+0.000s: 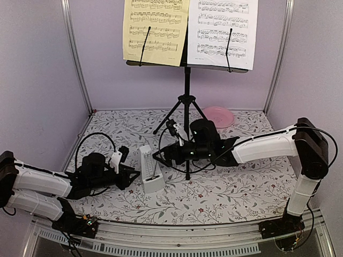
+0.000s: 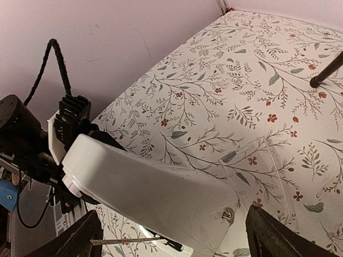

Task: Set up the instrument practice props

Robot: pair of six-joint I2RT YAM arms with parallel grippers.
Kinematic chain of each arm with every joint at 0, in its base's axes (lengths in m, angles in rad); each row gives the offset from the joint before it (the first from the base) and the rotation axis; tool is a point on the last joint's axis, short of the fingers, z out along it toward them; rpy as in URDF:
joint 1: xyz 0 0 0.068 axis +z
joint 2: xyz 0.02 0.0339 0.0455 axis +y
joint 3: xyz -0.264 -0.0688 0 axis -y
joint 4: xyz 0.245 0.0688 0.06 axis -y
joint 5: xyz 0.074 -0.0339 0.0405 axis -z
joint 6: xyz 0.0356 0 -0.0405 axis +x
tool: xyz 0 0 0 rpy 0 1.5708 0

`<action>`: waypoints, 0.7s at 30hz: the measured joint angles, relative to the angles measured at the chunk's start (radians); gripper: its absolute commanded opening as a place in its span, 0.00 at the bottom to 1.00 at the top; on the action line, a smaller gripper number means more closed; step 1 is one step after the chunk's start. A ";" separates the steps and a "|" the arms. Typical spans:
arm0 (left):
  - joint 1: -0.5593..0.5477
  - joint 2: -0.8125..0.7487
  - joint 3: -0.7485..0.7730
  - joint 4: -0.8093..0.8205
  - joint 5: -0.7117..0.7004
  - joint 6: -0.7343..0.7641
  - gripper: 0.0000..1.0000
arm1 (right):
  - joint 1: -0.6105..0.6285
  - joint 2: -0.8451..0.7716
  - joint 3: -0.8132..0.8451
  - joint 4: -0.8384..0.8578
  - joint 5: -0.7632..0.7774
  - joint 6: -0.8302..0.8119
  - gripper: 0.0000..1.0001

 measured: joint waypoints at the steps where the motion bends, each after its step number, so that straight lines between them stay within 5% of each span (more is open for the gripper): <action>1: 0.000 0.000 0.000 0.000 0.000 0.000 0.36 | -0.006 0.000 -0.005 -0.004 0.005 -0.002 0.94; 21: 0.000 0.000 0.009 -0.009 0.000 0.009 0.36 | -0.044 -0.028 -0.047 -0.112 0.151 -0.071 0.88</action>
